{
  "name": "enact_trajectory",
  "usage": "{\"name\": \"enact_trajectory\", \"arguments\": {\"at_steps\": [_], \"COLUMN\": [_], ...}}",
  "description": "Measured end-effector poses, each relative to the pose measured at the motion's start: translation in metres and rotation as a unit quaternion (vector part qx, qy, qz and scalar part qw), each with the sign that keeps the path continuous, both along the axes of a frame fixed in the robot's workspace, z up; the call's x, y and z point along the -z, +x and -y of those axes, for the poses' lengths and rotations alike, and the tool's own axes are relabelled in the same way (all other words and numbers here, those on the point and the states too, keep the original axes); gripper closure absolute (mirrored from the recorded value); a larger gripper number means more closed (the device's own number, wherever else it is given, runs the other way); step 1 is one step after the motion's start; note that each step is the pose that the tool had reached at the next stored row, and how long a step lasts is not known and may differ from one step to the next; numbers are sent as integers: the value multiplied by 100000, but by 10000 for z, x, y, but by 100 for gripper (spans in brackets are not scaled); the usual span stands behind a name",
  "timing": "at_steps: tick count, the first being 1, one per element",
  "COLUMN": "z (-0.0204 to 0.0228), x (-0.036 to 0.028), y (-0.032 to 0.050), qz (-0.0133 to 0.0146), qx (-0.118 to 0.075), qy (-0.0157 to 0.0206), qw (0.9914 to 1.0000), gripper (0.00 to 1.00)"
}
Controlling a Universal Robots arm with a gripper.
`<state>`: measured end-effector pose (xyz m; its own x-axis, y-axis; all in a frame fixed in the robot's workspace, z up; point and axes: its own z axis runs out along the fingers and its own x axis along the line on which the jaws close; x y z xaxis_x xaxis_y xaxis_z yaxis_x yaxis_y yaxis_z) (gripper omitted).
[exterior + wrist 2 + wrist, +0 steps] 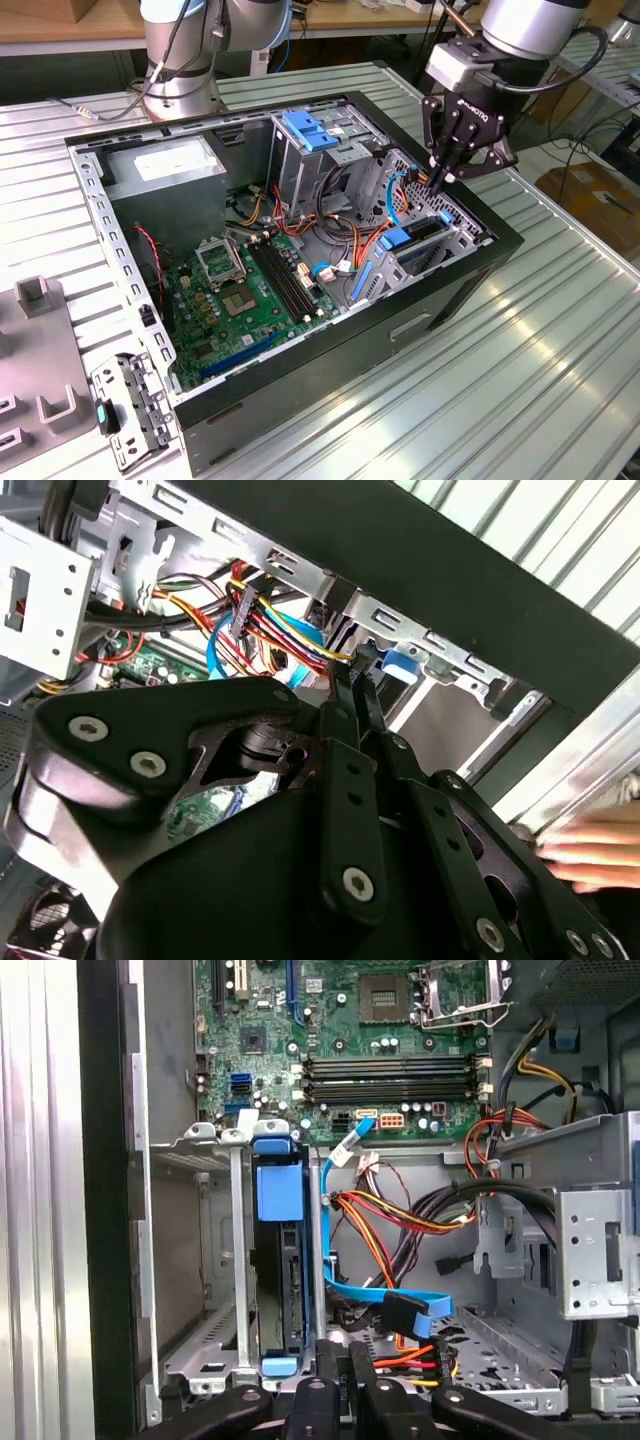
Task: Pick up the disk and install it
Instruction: 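Insert the first disk wire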
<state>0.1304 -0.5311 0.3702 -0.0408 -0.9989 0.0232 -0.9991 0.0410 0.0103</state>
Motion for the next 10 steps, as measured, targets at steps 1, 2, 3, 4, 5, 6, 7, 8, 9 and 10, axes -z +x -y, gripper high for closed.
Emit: {"name": "enact_trajectory", "arguments": {"at_steps": [1, 2, 3, 4, 5, 6, 7, 8, 9, 10], "z": [0, 0, 0, 1, 1, 6, 20, 50, 75, 92], "x": [3, 7, 11, 13, 17, 19, 24, 33, 40, 51], "y": [-20, -41, -66, -78, -84, -85, -88, -97, -110, -116], "qz": [7, 60, 202, 292, 312, 324, 328, 325, 337, 342], "qx": [31, 34, 36, 32, 35, 28, 25, 36, 32, -54], "qy": [-7, -5, -3, -5, 4, -18, -18, -12, -18, -11], "qw": [100000, 100000, 100000, 100000, 100000, 99999, 99999, 99999, 99999, 99999], "gripper": [84, 84, 84, 84, 84, 84, 84, 84, 84, 84]}}
